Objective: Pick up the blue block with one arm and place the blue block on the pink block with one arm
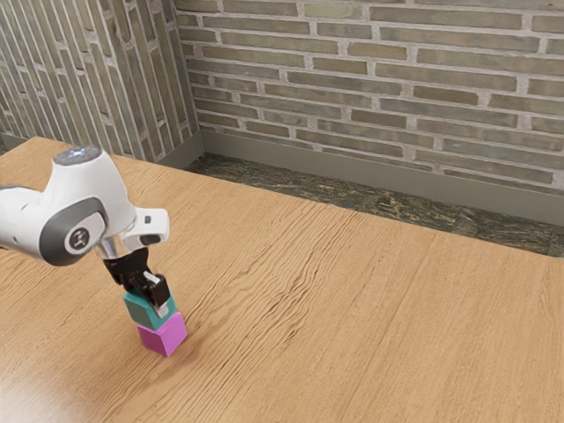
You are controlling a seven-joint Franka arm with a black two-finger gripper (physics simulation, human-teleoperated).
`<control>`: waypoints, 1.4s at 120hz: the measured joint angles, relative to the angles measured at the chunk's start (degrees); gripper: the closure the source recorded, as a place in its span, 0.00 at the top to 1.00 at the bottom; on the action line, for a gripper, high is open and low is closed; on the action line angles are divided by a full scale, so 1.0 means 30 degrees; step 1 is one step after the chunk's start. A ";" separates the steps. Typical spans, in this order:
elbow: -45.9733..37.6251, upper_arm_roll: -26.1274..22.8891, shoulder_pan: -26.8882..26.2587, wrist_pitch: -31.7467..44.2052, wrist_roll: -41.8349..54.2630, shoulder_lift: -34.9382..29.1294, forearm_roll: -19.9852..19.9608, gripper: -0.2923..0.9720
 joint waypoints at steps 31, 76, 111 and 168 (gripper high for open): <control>0.0090 -0.0002 0.0059 0.0435 -0.0421 0.0769 -0.0065 0.52; 0.0342 -0.0008 0.0221 0.1114 -0.0765 0.1344 -0.0150 0.52; 0.0362 -0.0005 0.0315 0.1389 -0.0921 0.1732 -0.0159 0.52; 0.0345 0.0014 0.0315 0.1588 -0.0767 0.1750 -0.0400 0.67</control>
